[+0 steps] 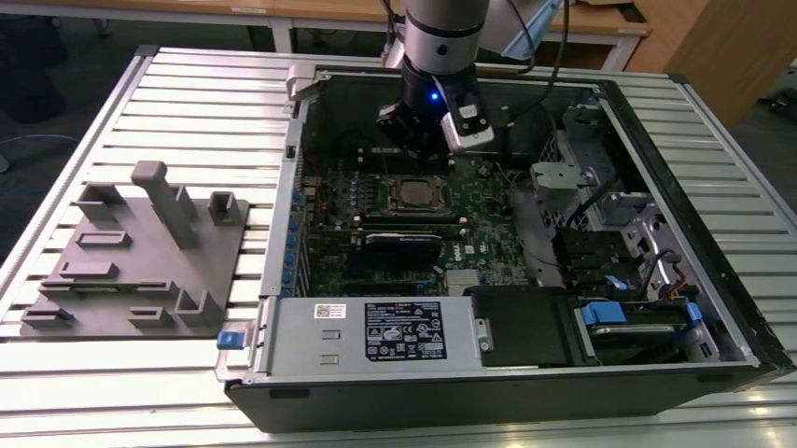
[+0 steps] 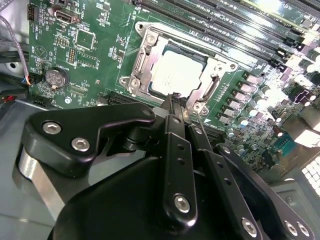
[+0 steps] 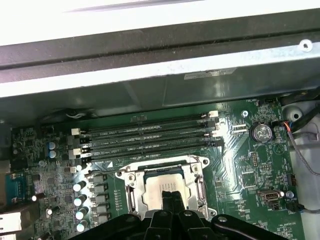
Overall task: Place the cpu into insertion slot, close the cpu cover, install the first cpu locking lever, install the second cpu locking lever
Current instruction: 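Install the first cpu locking lever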
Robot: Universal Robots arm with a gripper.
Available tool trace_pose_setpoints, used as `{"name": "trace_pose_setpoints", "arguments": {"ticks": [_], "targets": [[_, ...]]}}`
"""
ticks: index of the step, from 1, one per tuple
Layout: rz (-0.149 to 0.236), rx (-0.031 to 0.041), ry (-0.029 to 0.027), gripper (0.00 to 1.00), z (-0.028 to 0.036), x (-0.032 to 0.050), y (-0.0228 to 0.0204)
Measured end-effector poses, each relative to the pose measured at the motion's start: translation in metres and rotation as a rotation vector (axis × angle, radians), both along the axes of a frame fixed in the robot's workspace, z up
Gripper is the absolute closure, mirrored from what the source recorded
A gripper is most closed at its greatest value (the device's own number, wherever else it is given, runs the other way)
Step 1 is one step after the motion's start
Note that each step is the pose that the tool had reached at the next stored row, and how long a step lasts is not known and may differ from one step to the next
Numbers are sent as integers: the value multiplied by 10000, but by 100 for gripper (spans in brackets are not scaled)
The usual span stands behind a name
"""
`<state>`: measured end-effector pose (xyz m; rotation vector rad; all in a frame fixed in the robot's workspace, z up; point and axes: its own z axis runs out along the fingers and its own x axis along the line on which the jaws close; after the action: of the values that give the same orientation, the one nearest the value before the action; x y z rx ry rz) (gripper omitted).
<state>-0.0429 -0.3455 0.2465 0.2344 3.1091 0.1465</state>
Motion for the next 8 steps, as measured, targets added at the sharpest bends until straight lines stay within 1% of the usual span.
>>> {"name": "trace_pose_setpoints", "arguments": {"ticks": [4,8], "targets": [[4,1,-12,89,0,-33,-1],[3,1,-34,89,0,-120,-2]]}}
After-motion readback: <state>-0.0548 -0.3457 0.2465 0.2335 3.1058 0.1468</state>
